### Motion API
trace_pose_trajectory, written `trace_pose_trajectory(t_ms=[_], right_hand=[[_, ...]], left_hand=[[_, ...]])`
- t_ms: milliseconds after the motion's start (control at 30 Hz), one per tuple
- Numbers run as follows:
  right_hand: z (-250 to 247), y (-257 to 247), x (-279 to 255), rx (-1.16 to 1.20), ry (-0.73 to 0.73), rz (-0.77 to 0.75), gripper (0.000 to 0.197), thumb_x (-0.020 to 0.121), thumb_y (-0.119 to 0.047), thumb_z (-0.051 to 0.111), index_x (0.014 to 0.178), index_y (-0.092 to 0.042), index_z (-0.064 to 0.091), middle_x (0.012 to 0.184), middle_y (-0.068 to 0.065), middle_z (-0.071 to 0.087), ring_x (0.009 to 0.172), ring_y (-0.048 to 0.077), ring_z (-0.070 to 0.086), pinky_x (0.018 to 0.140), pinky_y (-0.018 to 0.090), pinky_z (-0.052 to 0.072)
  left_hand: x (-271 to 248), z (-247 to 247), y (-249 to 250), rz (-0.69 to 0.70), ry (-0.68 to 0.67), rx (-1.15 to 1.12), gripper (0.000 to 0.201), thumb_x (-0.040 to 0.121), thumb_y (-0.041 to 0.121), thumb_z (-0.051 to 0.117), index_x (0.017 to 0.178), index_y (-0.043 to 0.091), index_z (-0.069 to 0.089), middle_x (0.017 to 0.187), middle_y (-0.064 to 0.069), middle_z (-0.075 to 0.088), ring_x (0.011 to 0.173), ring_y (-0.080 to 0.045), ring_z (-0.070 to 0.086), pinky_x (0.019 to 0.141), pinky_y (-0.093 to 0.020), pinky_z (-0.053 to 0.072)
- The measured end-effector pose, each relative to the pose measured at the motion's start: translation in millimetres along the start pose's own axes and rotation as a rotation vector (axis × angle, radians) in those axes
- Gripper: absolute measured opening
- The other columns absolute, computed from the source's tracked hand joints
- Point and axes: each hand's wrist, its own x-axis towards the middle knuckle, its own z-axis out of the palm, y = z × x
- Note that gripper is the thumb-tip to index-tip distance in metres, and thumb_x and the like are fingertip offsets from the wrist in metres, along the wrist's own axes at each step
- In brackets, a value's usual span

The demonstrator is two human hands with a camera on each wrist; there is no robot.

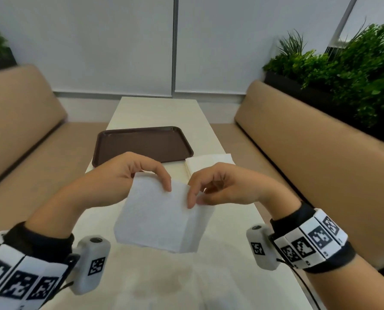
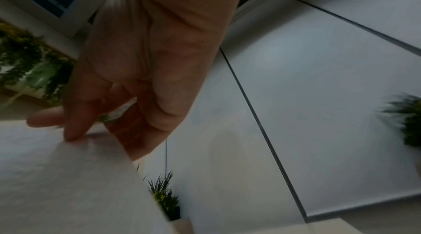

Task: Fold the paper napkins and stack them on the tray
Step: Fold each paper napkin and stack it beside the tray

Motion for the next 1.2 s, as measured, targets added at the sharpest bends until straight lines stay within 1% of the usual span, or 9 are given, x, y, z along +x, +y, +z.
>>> trace_pose_trajectory(t_ms=[133, 267, 367, 467, 533, 667, 867, 1033, 1200], right_hand=[[-3, -7, -3, -0.069, -0.05, 0.012, 0.024, 0.091, 0.0, 0.057, 0.104, -0.014, 0.072, 0.109, -0.004, 0.063, 0.098, 0.019, 0.059, 0.08, 0.025, 0.048], [-8, -1, -7, -0.142, -0.028, 0.081, 0.028, 0.085, -0.007, 0.065, 0.107, -0.023, 0.071, 0.101, -0.017, 0.062, 0.095, 0.018, 0.059, 0.083, 0.038, 0.051], [-14, 16, -15, -0.14, -0.006, 0.138, 0.025, 0.081, -0.018, 0.068, 0.102, -0.032, 0.071, 0.098, -0.007, 0.064, 0.089, 0.029, 0.058, 0.081, 0.047, 0.049], [-25, 46, -22, -0.075, 0.077, 0.244, 0.016, 0.081, -0.022, 0.073, 0.094, -0.031, 0.074, 0.08, 0.019, 0.06, 0.066, 0.037, 0.047, 0.062, 0.037, 0.041], [-31, 68, -24, 0.005, 0.201, 0.301, 0.013, 0.081, -0.015, 0.075, 0.09, -0.025, 0.075, 0.066, 0.018, 0.049, 0.058, 0.028, 0.035, 0.058, 0.028, 0.03], [-41, 106, -13, 0.331, 0.46, 0.396, 0.017, 0.084, 0.003, 0.066, 0.092, -0.012, 0.069, 0.084, 0.002, 0.068, 0.067, 0.01, 0.063, 0.069, 0.021, 0.051], [-83, 171, 34, 0.293, 0.78, 0.572, 0.022, 0.084, 0.006, 0.062, 0.102, -0.005, 0.066, 0.094, 0.007, 0.054, 0.069, 0.014, 0.056, 0.055, 0.014, 0.046], [-120, 239, 65, 0.109, 0.736, 0.776, 0.037, 0.081, 0.009, 0.054, 0.113, -0.007, 0.062, 0.105, 0.012, 0.057, 0.082, 0.028, 0.061, 0.076, 0.034, 0.054], [-132, 296, 85, -0.137, 0.57, 0.944, 0.045, 0.083, 0.007, 0.053, 0.123, -0.012, 0.059, 0.127, 0.01, 0.053, 0.114, 0.03, 0.055, 0.093, 0.035, 0.049]], left_hand=[[-2, -13, 0, -0.027, -0.102, 0.074, 0.032, 0.088, 0.0, 0.057, 0.085, 0.027, 0.075, 0.102, 0.004, 0.071, 0.095, -0.015, 0.067, 0.076, -0.031, 0.053], [-6, -26, -5, -0.092, -0.312, -0.146, 0.032, 0.079, 0.01, 0.06, 0.11, 0.013, 0.07, 0.119, -0.006, 0.066, 0.112, -0.025, 0.062, 0.088, -0.027, 0.05], [-1, -25, -17, -0.139, -0.163, -0.128, 0.025, 0.079, 0.033, 0.073, 0.101, 0.021, 0.075, 0.113, 0.0, 0.069, 0.109, -0.015, 0.063, 0.091, -0.024, 0.049], [13, -20, -41, -0.201, 0.037, -0.084, 0.016, 0.077, 0.014, 0.074, 0.086, 0.026, 0.078, 0.1, 0.007, 0.073, 0.095, -0.015, 0.067, 0.085, -0.027, 0.052], [25, -14, -59, -0.234, 0.105, -0.126, 0.018, 0.077, 0.008, 0.075, 0.084, 0.024, 0.078, 0.093, 0.005, 0.073, 0.088, -0.021, 0.063, 0.081, -0.029, 0.05], [70, 3, -88, -0.31, 0.35, -0.257, 0.033, 0.083, -0.003, 0.065, 0.067, 0.022, 0.078, 0.077, 0.005, 0.074, 0.08, -0.016, 0.063, 0.064, -0.014, 0.051], [168, 21, -134, -0.438, 0.394, -0.485, 0.037, 0.084, -0.004, 0.064, 0.117, 0.013, 0.062, 0.109, -0.005, 0.064, 0.089, -0.016, 0.063, 0.06, -0.016, 0.05], [239, 41, -179, -0.546, 0.471, -0.362, 0.034, 0.084, -0.006, 0.064, 0.117, 0.001, 0.063, 0.121, -0.018, 0.059, 0.109, -0.029, 0.057, 0.081, -0.028, 0.045], [282, 58, -216, -0.625, 0.386, -0.112, 0.042, 0.075, -0.002, 0.074, 0.116, 0.003, 0.065, 0.126, -0.016, 0.056, 0.114, -0.028, 0.055, 0.096, -0.03, 0.046]])
